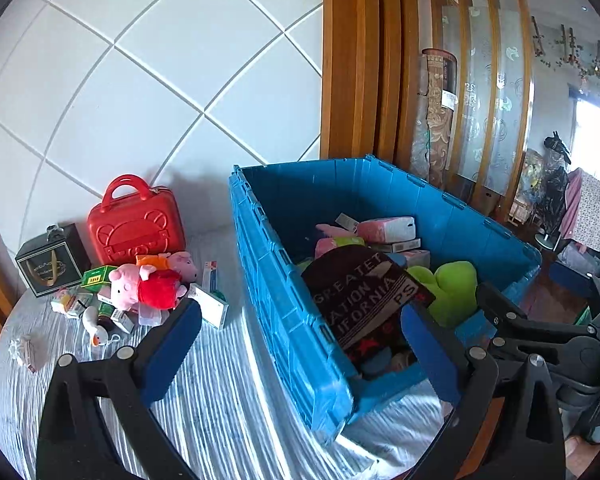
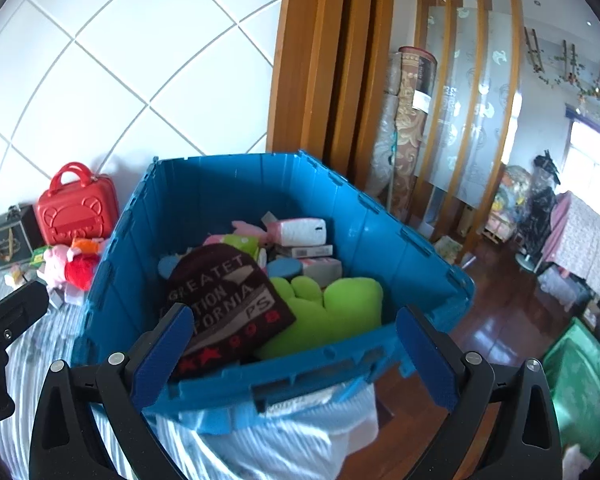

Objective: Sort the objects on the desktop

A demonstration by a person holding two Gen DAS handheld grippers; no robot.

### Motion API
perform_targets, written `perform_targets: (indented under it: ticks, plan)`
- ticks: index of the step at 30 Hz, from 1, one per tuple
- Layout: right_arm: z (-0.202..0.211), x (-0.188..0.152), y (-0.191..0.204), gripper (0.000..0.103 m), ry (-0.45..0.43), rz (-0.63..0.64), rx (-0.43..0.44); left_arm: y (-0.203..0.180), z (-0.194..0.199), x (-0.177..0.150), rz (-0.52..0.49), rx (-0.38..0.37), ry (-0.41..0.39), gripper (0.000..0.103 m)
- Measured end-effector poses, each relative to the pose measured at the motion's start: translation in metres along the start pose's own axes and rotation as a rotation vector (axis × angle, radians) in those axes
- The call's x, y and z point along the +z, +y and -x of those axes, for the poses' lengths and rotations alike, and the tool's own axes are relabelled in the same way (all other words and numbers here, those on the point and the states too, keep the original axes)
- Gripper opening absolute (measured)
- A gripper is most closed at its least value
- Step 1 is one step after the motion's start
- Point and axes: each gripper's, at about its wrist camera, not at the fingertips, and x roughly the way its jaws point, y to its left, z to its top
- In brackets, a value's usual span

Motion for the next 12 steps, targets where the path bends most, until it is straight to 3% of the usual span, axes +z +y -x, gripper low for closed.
perform_targets:
  ticks: [12]
  plan:
    - [0.034,-0.012,0.003,0.103,-0.025,-0.014,-0.005,-0.002,0.029,-0.012,-0.021,-0.057,-0.028,0.101]
